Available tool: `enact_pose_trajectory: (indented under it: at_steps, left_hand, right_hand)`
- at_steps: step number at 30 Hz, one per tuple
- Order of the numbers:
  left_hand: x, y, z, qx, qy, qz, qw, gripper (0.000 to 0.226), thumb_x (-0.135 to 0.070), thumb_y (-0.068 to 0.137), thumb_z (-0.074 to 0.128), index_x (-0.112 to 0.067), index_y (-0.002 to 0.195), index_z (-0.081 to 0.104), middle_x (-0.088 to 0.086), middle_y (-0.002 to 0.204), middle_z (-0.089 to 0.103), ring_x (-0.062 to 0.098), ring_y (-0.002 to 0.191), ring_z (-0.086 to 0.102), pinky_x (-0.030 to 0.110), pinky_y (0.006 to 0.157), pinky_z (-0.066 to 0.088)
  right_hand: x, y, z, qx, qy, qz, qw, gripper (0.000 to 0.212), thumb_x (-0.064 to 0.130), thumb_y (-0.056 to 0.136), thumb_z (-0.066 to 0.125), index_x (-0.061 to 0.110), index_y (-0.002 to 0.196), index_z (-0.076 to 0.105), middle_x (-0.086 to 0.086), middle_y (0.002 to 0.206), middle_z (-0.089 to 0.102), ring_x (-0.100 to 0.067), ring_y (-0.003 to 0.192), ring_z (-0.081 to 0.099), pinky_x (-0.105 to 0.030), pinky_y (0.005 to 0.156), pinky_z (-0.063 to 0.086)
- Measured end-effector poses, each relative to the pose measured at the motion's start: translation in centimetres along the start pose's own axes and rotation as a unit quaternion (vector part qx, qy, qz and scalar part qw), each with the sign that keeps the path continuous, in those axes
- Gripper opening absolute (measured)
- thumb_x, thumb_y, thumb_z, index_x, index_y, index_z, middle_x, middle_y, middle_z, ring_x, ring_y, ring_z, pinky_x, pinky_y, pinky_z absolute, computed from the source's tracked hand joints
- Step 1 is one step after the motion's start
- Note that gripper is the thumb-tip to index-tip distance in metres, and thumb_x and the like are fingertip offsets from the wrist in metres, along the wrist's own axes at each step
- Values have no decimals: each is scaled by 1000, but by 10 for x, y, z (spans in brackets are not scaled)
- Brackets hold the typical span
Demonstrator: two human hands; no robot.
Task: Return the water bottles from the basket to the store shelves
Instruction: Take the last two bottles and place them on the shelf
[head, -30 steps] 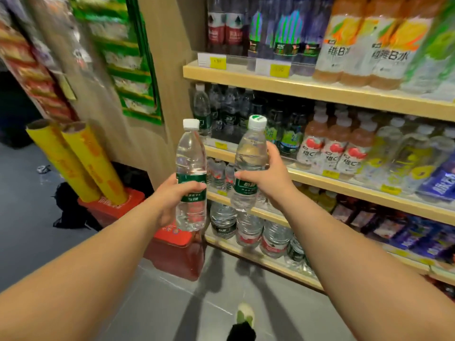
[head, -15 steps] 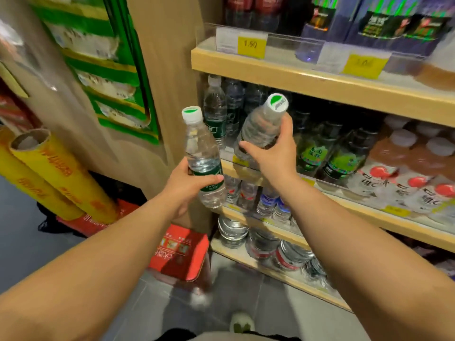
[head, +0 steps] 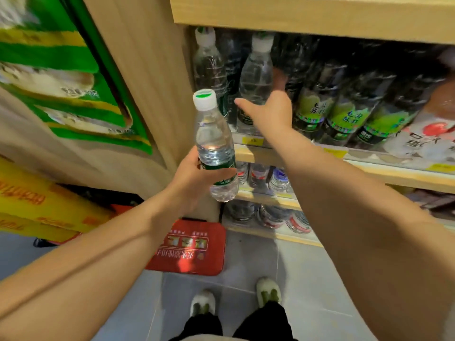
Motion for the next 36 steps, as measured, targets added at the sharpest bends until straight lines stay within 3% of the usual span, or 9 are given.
enact_pose_trajectory:
  at_steps: [2, 5, 10, 17, 20, 23, 28, 32, 36]
  left_hand:
    - [4, 5, -2, 4, 5, -4, 1000, 61, 1, 67, 81, -20, 119, 58, -3, 107, 71, 7, 95, 69, 14, 70, 53]
    - [7, 11, 1, 32, 13, -3, 999, 69, -11, 59, 84, -13, 123, 58, 6, 112, 71, 21, 104, 68, 31, 84, 55]
    - [7, 16, 0, 35, -5, 0, 999, 68, -9, 61, 80, -9, 124, 56, 13, 114, 69, 27, 105, 67, 38, 90, 55]
    - [12, 16, -1, 11, -52, -21, 998, 61, -4, 61, 79, -16, 118, 59, 12, 114, 69, 27, 107, 66, 42, 94, 53]
    - [7, 14, 2, 22, -42, -14, 999, 58, -1, 63, 80, -20, 114, 60, 9, 111, 70, 24, 105, 67, 38, 90, 55]
    - [-8, 16, 10, 26, -25, 5, 999, 52, 2, 69, 80, -29, 105, 59, -4, 102, 72, 8, 93, 70, 23, 77, 55]
    - [-47, 26, 36, -69, 65, 91, 991, 62, -36, 51, 90, -36, 105, 59, -2, 122, 59, 12, 109, 60, 36, 96, 51]
    - [-79, 34, 65, -103, 102, 171, 975, 72, -42, 56, 87, -25, 118, 55, -1, 122, 59, 13, 114, 57, 39, 100, 48]
    - [-85, 47, 85, -128, 134, 187, 965, 76, -38, 61, 85, -19, 127, 52, -2, 124, 58, 13, 116, 55, 39, 102, 46]
  right_hand:
    - [2, 5, 9, 34, -16, -7, 999, 85, 49, 73, 75, 12, 137, 33, -10, 96, 64, -23, 83, 60, -36, 71, 51]
    - [-6, 8, 17, 57, 2, 6, 998, 111, 42, 68, 81, 12, 148, 11, -12, 135, 49, -23, 115, 53, -30, 90, 48]
    - [-27, 0, 21, 101, 5, 28, 995, 74, 20, 73, 81, 10, 132, 39, -5, 121, 60, -19, 111, 56, -24, 85, 43]
    - [-20, -6, 35, 80, 49, 6, 996, 82, 23, 74, 80, 16, 140, 31, -1, 129, 56, -17, 118, 52, -21, 87, 38]
    - [-26, -10, 26, 80, 30, 28, 996, 82, 29, 75, 79, 15, 140, 32, -2, 136, 50, -17, 123, 48, -22, 88, 36]
    - [-43, -21, -3, 55, -8, 40, 998, 67, 32, 79, 74, 11, 133, 40, -5, 133, 51, -19, 120, 50, -25, 88, 38]
    - [-80, -48, -56, 8, -38, 67, 997, 38, 24, 84, 67, 15, 119, 56, -5, 119, 61, -21, 109, 58, -35, 95, 46]
    - [-96, -57, -76, 1, -51, 77, 996, 37, 23, 85, 66, 12, 120, 57, -6, 121, 61, -21, 111, 56, -30, 92, 43]
    - [-106, -56, -86, 2, -50, 76, 996, 38, 27, 86, 64, 13, 121, 57, -5, 122, 61, -21, 110, 57, -30, 90, 44]
Point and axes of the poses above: each hand's wrist, its own y-axis towards the middle knuckle, its own z-axis out of the palm, x = y × z, the point moved 7 cm from there along y, towards the middle knuckle
